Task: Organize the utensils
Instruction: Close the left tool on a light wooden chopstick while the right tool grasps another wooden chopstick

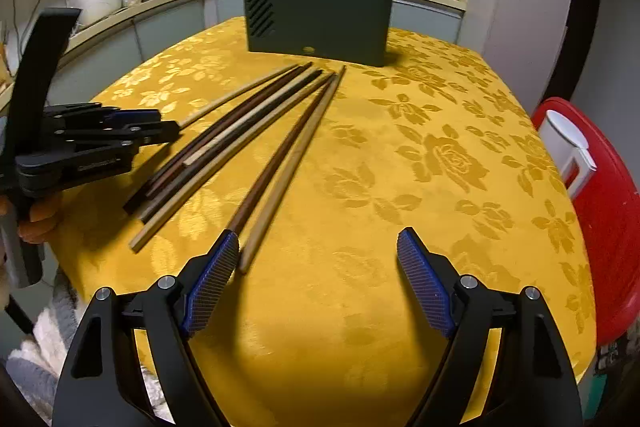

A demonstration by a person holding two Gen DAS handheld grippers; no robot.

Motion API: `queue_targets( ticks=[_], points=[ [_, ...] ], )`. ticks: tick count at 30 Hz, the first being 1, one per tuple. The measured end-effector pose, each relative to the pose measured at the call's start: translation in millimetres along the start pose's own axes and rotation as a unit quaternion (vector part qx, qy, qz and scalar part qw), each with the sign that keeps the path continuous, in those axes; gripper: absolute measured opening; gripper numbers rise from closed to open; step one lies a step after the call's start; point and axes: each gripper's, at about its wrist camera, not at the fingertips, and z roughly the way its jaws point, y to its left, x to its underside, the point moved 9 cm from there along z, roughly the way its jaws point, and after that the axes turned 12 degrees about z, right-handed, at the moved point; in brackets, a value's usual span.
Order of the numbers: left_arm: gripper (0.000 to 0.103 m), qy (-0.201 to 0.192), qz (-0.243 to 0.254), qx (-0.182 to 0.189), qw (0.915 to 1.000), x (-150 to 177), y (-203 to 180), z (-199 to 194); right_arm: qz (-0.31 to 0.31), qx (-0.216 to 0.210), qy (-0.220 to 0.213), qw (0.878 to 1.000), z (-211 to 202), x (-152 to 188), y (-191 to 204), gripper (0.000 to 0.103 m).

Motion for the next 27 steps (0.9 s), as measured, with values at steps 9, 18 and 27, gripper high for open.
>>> queue_targets(
  ticks=[9, 18, 27],
  points=[
    [0.032, 0.000, -0.001, 0.002, 1.0000, 0, -1, -2, 0.014, 0.047, -0.014, 0.999, 3, -5, -21, 0.055],
    [0.031, -0.011, -0.003, 0.001, 0.9999, 1, -6, -4, 0.026, 0.005, -0.020, 0.999, 6, -3, -14, 0.030],
    [0.008, -0.020, 0.004, 0.008, 0.9998, 0, -14, -5, 0.023, -0.007, -0.031, 0.999, 6, -3, -7, 0.017]
  ],
)
